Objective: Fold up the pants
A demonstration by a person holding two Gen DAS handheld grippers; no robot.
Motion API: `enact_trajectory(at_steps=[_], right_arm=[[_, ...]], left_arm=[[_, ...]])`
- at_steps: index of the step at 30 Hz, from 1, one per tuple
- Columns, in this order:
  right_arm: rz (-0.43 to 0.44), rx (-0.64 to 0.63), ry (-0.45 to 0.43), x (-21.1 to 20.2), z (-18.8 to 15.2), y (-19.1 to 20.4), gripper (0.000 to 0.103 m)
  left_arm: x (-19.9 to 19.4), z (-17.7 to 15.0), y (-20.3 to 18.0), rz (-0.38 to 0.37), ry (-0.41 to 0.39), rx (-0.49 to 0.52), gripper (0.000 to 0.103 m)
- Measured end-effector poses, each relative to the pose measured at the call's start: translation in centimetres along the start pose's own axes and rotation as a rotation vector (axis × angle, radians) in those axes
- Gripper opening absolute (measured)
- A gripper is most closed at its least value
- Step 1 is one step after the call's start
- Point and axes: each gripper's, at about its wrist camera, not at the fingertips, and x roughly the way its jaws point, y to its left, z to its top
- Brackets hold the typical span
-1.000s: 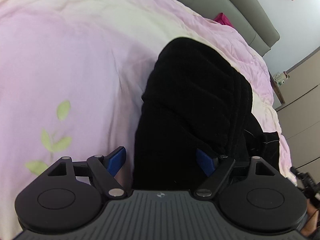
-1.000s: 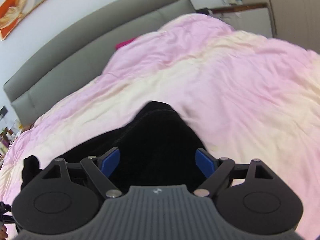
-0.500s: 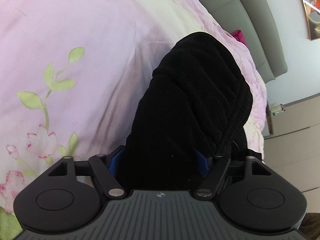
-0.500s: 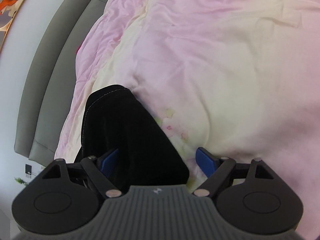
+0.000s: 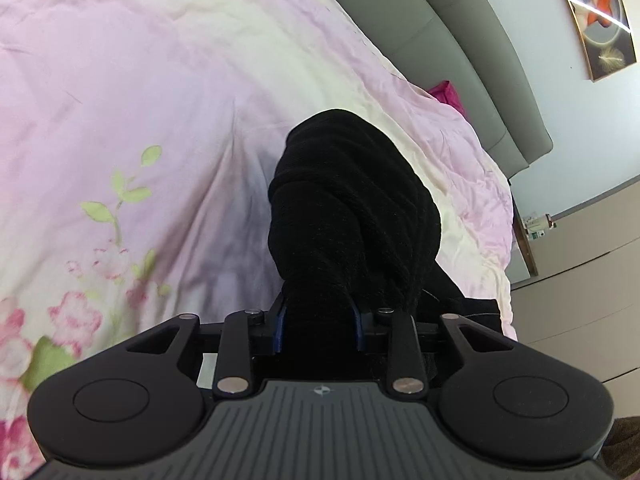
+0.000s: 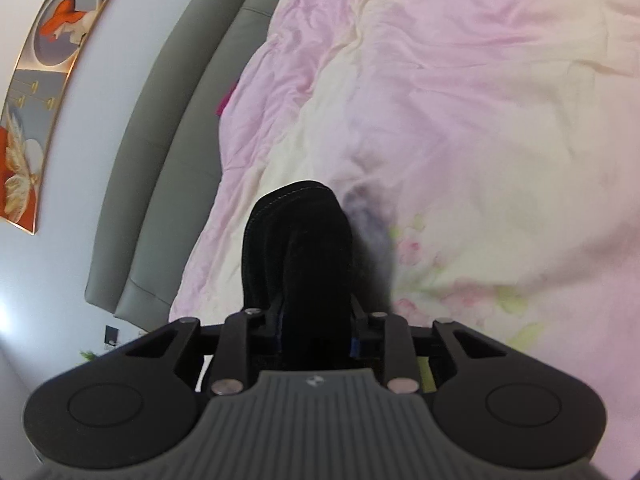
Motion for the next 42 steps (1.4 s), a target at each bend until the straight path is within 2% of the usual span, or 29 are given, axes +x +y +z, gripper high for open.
enact_trajectory(at_steps=[3, 6, 8, 10, 14, 16, 18, 19, 21, 24, 27, 28, 30, 31, 33, 38, 40, 41, 42], right_arm=[[-0.04, 0.013, 0.054, -1.0, -1.4, 0.6, 0.023], [-0.107, 0.047, 0.086, -1.1, -2.0, -0.6, 0.023], [-0.154, 0.022, 0.08, -0.5, -1.9, -1.2, 0.024], [-0.18, -0.036, 0.061, 0.3, -1.6, -1.2, 0.026], [-0.143, -0.117, 0.009, 1.1, -1.2, -0.8, 0.028], [-0.133, -0.1, 0.011, 1.4, -0.9, -1.0, 0.035], [-0.125, 0.002, 0.06, 1.7, -1.0, -2.5, 0.044], [-0.113, 0.053, 0.084, 1.8, -1.1, -3.3, 0.046], [-0.091, 0.118, 0.093, 2.1, -1.0, -4.3, 0.047], [-0.077, 0.137, 0.094, 2.7, -1.0, -4.4, 0.051], [-0.067, 0.108, 0.1, 2.9, -1.3, -3.8, 0.055], [-0.066, 0.103, 0.102, 2.9, -1.4, -3.7, 0.056], [-0.055, 0.119, 0.11, 2.8, -1.4, -3.8, 0.056], [-0.048, 0.13, 0.113, 2.8, -1.5, -3.9, 0.056], [-0.035, 0.14, 0.121, 2.9, -1.6, -4.1, 0.056], [-0.029, 0.124, 0.128, 3.4, -1.8, -4.2, 0.055], [-0.021, 0.12, 0.128, 3.6, -1.8, -4.3, 0.055], [-0.015, 0.117, 0.129, 3.6, -1.8, -4.4, 0.055], [-0.011, 0.114, 0.128, 3.7, -1.8, -4.4, 0.054]], left_arm=[[-0.7, -0.7, 0.6, 0.069, 0.015, 0.022, 0.033], [0.8, -1.0, 2.5, 0.188, 0.014, 0.056, 0.035], [1.8, -1.3, 3.8, 0.202, -0.009, 0.011, 0.038], [1.7, -1.7, 3.6, 0.213, -0.066, -0.005, 0.038], [1.3, -2.1, 0.9, 0.3, -0.118, 0.083, 0.04], [0.1, -2.3, -0.8, 0.392, -0.186, 0.153, 0.039], [-1.5, -2.9, -3.2, 0.498, -0.315, 0.247, 0.039], [-2.3, -3.3, -4.5, 0.513, -0.378, 0.293, 0.039], [-2.8, -4.1, -7.2, 0.434, -0.416, 0.369, 0.04], [0.1, -5.8, -11.8, 0.278, -0.317, 0.495, 0.041], [4.8, -9.4, -16.5, 0.154, -0.221, 0.666, 0.056], [6.4, -10.4, -18.0, 0.144, -0.206, 0.728, 0.062], [9.3, -12.6, -19.9, 0.164, -0.183, 0.822, 0.063], [10.7, -13.2, -20.4, 0.17, -0.159, 0.833, 0.063], [13.2, -13.7, -19.9, 0.164, -0.093, 0.802, 0.062], [17.4, -14.1, -18.1, 0.139, 0.02, 0.664, 0.048], [19.1, -13.9, -17.1, 0.201, 0.066, 0.595, 0.039], [20.0, -13.9, -16.4, 0.235, 0.093, 0.56, 0.036], [20.4, -14.1, -15.8, 0.239, 0.092, 0.535, 0.036]])
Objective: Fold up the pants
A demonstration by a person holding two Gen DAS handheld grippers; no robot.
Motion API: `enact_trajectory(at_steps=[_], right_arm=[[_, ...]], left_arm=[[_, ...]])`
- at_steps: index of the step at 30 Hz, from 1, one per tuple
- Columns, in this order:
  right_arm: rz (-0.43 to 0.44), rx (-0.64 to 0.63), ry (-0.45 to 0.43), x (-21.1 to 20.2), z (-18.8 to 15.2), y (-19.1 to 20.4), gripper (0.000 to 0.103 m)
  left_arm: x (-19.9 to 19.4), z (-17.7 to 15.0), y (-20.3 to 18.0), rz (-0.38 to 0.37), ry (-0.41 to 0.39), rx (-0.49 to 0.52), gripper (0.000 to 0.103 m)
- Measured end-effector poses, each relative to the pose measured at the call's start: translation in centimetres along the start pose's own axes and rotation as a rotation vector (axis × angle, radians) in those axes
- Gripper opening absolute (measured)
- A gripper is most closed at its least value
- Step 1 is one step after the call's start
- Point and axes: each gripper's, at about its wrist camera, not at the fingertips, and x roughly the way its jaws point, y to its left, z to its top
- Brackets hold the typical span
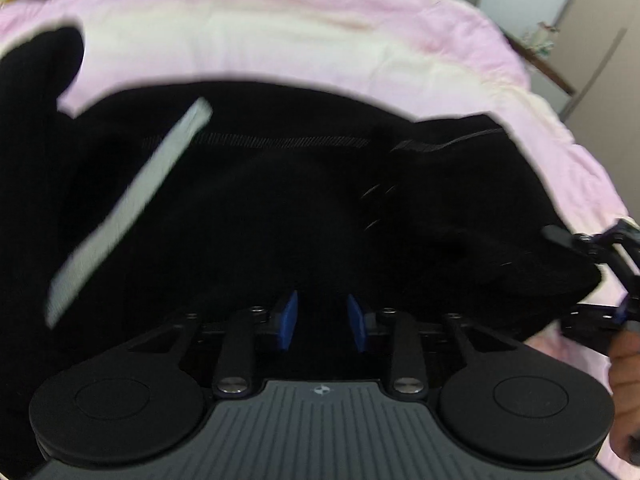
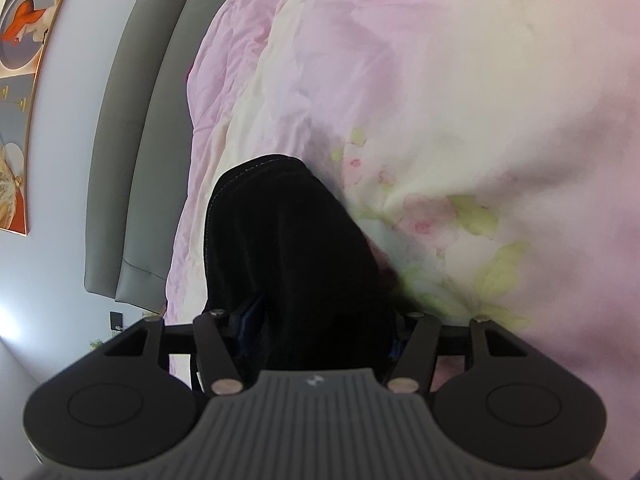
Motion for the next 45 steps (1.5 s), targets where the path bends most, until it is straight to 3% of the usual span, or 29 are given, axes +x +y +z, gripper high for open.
enact_trajectory(at_steps=[4, 7, 10, 14, 17, 23, 26, 30, 33, 36, 38, 41, 45], right_arm=[[-0.013, -0.042, 0.004, 0.1, -0.1, 0.2, 0.034], [-0.025, -0.086, -0.011, -0.2, -0.4, 1.2, 0.028], [-0.035, -0.166, -0.05, -0.9, -1.0, 3.0, 0.025], [-0.061, -0.373, -0.123, -1.8, -3.0, 7.4, 0.024], [-0.045, -0.437, -0.179, -2.4, -5.1, 10.4, 0.023], [-0.095, -0.73, -0.272, -1.4, -12.4, 18.9, 0.023], [-0.132, -0.907, -0.309, -0.3, -16.9, 23.4, 0.023], [-0.112, -1.15, -0.35, 1.7, -23.3, 27.9, 0.023], [-0.085, -1.368, -0.358, 4.2, -29.4, 30.3, 0.022], [-0.058, -1.638, -0.336, 7.2, -36.5, 30.9, 0.022], [-0.063, -1.829, -0.322, 9.4, -41.3, 30.0, 0.022], [-0.081, -2.04, -0.31, 12.2, -45.7, 27.8, 0.022], [-0.124, -2.206, -0.272, 15.1, -47.8, 25.0, 0.023]], left_arm=[[-0.3, -0.5, 0.0, 0.017, -0.016, -0.026, 0.036], [-0.7, -0.2, 0.3, 0.002, -0.01, -0.052, 0.038], [-1.4, -0.1, 1.2, -0.045, -0.011, -0.104, 0.04], [-2.7, 0.0, 1.9, -0.079, -0.007, -0.131, 0.04], [-4.5, 0.3, 3.2, -0.109, -0.022, -0.154, 0.041], [-11.0, 0.4, 7.9, -0.234, -0.099, -0.241, 0.041], [-14.8, -0.1, 11.4, -0.258, -0.164, -0.265, 0.041], [-19.3, -1.5, 18.5, -0.173, -0.266, -0.344, 0.044], [-20.4, -3.0, 24.2, -0.07, -0.26, -0.481, 0.045], [-20.0, -5.3, 29.2, 0.013, -0.194, -0.634, 0.045], [-19.2, -6.4, 31.4, 0.026, -0.143, -0.705, 0.045], [-18.5, -7.0, 32.2, 0.035, -0.112, -0.712, 0.045], [-18.9, -6.4, 31.3, 0.037, -0.128, -0.66, 0.045]])
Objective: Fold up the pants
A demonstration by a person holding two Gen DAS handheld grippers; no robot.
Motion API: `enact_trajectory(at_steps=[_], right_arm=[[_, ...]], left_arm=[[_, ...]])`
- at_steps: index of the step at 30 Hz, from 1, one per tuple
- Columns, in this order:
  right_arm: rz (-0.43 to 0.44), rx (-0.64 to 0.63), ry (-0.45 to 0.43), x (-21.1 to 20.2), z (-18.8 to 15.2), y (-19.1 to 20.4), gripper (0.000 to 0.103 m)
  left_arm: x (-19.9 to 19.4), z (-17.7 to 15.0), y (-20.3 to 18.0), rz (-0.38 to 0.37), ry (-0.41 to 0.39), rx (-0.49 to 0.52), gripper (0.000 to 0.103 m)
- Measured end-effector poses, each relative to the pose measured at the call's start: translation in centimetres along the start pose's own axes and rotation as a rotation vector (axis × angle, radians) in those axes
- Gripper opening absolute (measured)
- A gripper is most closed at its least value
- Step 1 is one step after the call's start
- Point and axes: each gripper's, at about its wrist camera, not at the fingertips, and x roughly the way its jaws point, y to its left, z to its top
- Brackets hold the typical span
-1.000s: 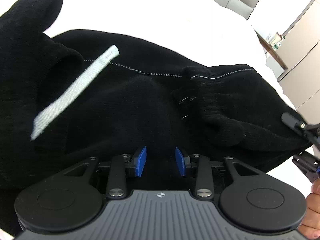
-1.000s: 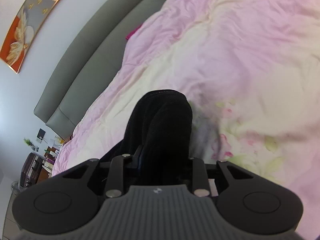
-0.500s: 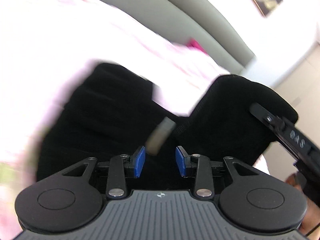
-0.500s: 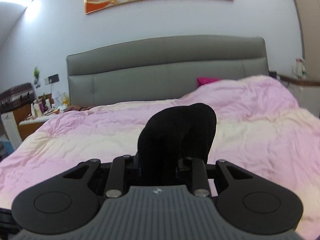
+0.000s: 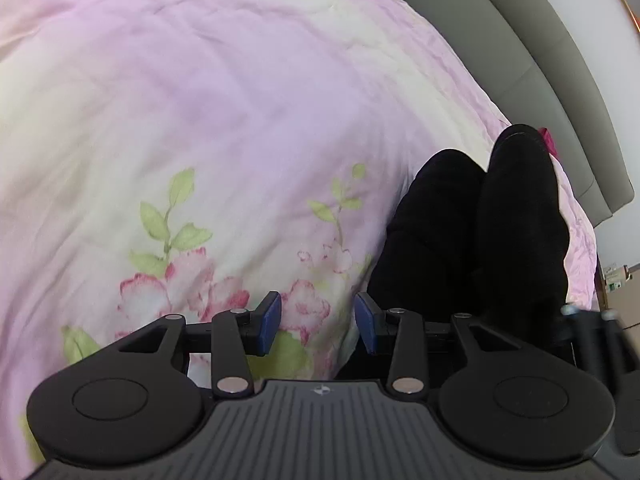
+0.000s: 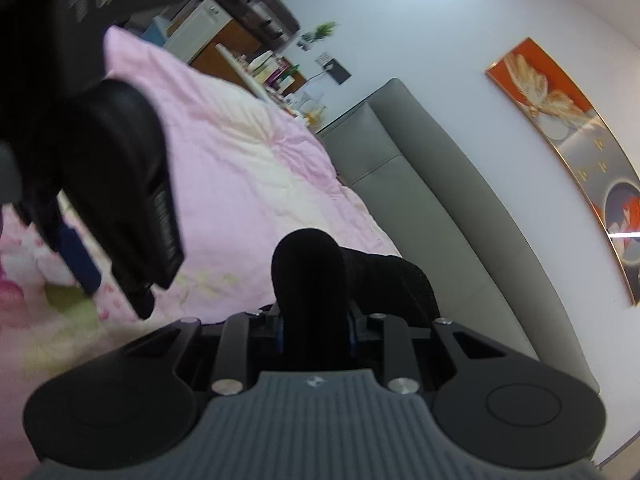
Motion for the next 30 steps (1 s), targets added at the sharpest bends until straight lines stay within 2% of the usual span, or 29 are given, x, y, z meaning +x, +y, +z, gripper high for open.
enact_trajectory(at_steps=[2, 3, 5, 7, 8, 10, 11, 12, 13, 14, 19, 22, 24, 26, 27, 28, 30], right_arm=[[0.029, -0.095, 0.028, 0.9, -1.3, 1.6, 0.026], [0.054, -0.14, 0.039, 1.1, -2.0, 2.3, 0.031], [0.066, -0.216, 0.014, 0.8, -2.8, 3.1, 0.035], [0.065, -0.235, 0.004, 0.1, -2.7, 2.7, 0.042], [0.079, -0.221, -0.001, -0.5, -2.5, 2.0, 0.042], [0.107, -0.168, -0.017, -2.0, -2.4, 0.5, 0.05], [0.108, -0.139, -0.026, -3.0, -2.4, -0.4, 0.052], [0.101, -0.11, -0.037, -3.9, -2.4, -1.3, 0.059], [0.089, -0.078, -0.047, -5.0, -2.6, -2.1, 0.065], [0.078, -0.053, -0.053, -5.8, -3.0, -2.8, 0.067], [0.033, 0.028, 0.017, -8.0, -6.2, -5.1, 0.067], [0.032, 0.027, 0.086, -7.5, -8.4, -5.0, 0.067], [0.028, 0.016, 0.115, -6.4, -9.3, -4.5, 0.067], [0.003, 0.018, 0.124, -5.9, -9.7, -4.3, 0.065], [-0.014, 0.016, 0.122, -5.7, -9.7, -4.3, 0.061], [-0.031, 0.013, 0.118, -5.5, -9.6, -4.2, 0.058], [-0.047, -0.009, 0.121, -4.7, -9.8, -4.2, 0.056]], left_arm=[[-0.2, 0.5, 0.2, 0.009, -0.019, 0.008, 0.045], [0.0, 0.9, -0.1, 0.017, -0.027, 0.015, 0.045], [-0.3, 1.2, -0.1, 0.031, -0.038, 0.03, 0.045], [-0.7, 1.7, -0.4, 0.002, -0.058, 0.034, 0.046], [-1.0, 1.8, -0.7, -0.022, -0.066, 0.039, 0.047], [-1.7, 2.1, -1.8, -0.082, -0.077, 0.067, 0.064], [-1.8, 2.2, -2.3, -0.103, -0.076, 0.086, 0.068], [-1.9, 2.4, -2.9, -0.123, -0.072, 0.11, 0.076], [-1.8, 2.5, -3.5, -0.136, -0.063, 0.13, 0.081], [-1.8, 2.6, -3.9, -0.148, -0.051, 0.142, 0.081], [-0.4, 3.2, -6.0, -0.167, -0.008, 0.165, 0.081], [-0.3, 3.5, -6.8, -0.14, -0.022, 0.186, 0.081], [-1.1, 3.6, -7.0, -0.131, -0.064, 0.182, 0.081], [-2.5, 3.1, -7.0, -0.129, -0.143, 0.159, 0.082], [-3.1, 2.9, -7.2, -0.14, -0.164, 0.162, 0.088], [-3.2, 2.6, -7.4, -0.153, -0.161, 0.172, 0.091], [-2.4, 2.5, -8.4, -0.167, -0.096, 0.208, 0.092]])
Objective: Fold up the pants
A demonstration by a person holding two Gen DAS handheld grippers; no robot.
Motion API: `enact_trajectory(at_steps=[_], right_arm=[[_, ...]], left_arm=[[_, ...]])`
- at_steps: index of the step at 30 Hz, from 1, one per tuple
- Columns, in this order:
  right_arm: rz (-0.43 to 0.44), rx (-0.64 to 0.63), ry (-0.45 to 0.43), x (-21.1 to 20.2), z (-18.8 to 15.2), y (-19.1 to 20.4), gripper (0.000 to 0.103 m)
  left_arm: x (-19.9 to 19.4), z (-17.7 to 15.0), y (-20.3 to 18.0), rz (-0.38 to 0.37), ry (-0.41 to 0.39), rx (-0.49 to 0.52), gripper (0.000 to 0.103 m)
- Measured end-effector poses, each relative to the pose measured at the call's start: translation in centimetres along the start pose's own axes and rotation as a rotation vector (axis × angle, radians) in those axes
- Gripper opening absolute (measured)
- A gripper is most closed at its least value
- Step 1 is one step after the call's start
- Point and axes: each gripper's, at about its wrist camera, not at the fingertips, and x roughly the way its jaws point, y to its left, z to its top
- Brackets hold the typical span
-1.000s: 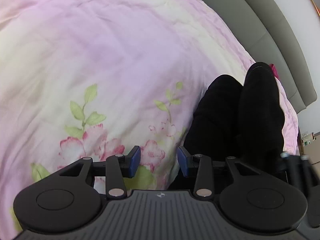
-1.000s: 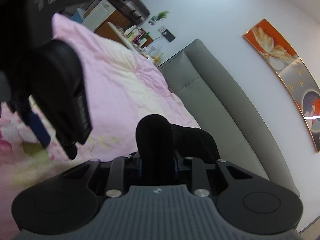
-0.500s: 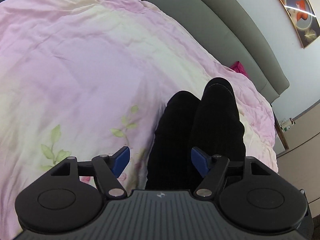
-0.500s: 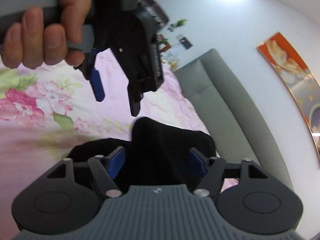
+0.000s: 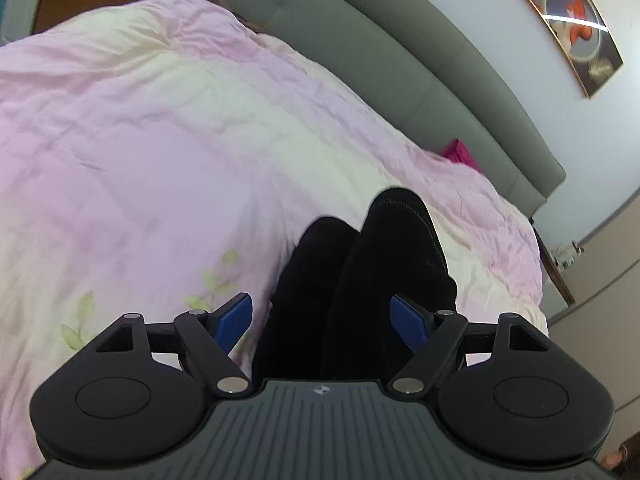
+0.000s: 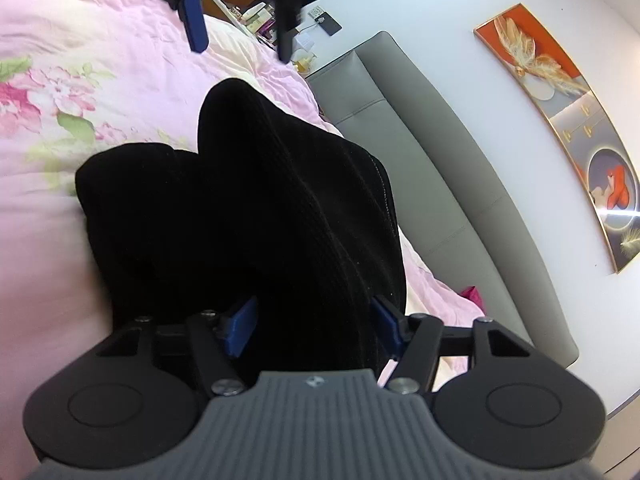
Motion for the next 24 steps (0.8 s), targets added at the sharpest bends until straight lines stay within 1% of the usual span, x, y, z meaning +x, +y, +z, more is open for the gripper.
enact_trajectory(at_steps=[2, 3, 5, 6, 7, 8, 9, 10, 11, 12, 13, 15, 16, 18, 19, 21, 23, 24], right_arm=[[-0.016, -0.049, 0.011, 0.6, -0.2, 0.7, 0.056], [-0.021, -0.067, 0.014, 0.9, -0.4, 0.9, 0.057], [-0.03, -0.079, 0.015, 1.5, -0.6, 1.0, 0.057], [-0.029, -0.078, 0.016, 1.6, -0.6, 0.8, 0.056], [-0.024, -0.076, 0.016, 1.7, -0.6, 0.6, 0.056], [-0.019, -0.078, 0.016, 1.6, -0.5, 0.5, 0.055], [-0.015, -0.081, 0.017, 1.6, -0.6, 0.5, 0.054], [-0.012, -0.085, 0.019, 1.6, -0.5, 0.5, 0.051], [-0.004, -0.086, 0.024, 1.5, -0.4, 0.5, 0.049], [0.006, -0.08, 0.034, 1.5, -0.4, 0.4, 0.045], [0.016, -0.067, 0.043, 1.6, -0.2, 0.1, 0.042], [0.02, -0.029, 0.046, 1.3, 0.1, -0.9, 0.039], [0.016, 0.0, 0.038, 1.0, 0.2, -1.6, 0.037], [-0.02, 0.067, 0.015, 0.1, 0.3, -3.5, 0.035], [-0.037, 0.097, -0.002, -0.7, 0.3, -4.3, 0.033], [-0.065, 0.12, -0.052, -2.6, 0.8, -5.2, 0.032], [-0.063, 0.106, -0.099, -4.2, 1.9, -5.3, 0.031], [-0.056, 0.086, -0.115, -4.7, 2.5, -4.9, 0.031]], left_arm=[[2.1, -0.1, -0.6, -0.005, 0.106, 0.014, 0.092], [3.1, -0.2, -0.8, 0.003, 0.142, 0.021, 0.092], [4.8, -0.5, -1.1, 0.043, 0.174, 0.041, 0.092], [5.6, -0.8, -1.1, 0.051, 0.189, 0.041, 0.092], [6.3, -0.9, -1.0, 0.039, 0.209, 0.027, 0.092], [6.7, -1.0, -0.8, 0.008, 0.228, 0.003, 0.09], [7.1, -1.1, -0.7, -0.033, 0.246, -0.022, 0.072], [7.4, -1.2, -0.9, -0.057, 0.264, -0.033, 0.048], [7.4, -1.2, -1.3, -0.053, 0.264, -0.02, 0.043], [7.0, -1.1, -2.0, -0.062, 0.254, 0.015, 0.03], [6.5, -1.0, -3.0, -0.068, 0.249, 0.053, 0.027], [5.1, -0.5, -4.5, -0.106, 0.228, 0.1, 0.025], [4.1, 0.0, -5.2, -0.151, 0.215, 0.109, 0.025], [1.8, 0.9, -6.6, -0.24, 0.18, 0.122, 0.024], [0.6, 1.2, -7.3, -0.262, 0.154, 0.141, 0.024], [-2.2, 1.1, -7.9, -0.27, 0.091, 0.195, 0.024], [-3.9, 0.5, -6.6, -0.25, 0.053, 0.185, 0.024], [-4.0, 0.1, -5.2, -0.218, 0.053, 0.158, 0.024]])
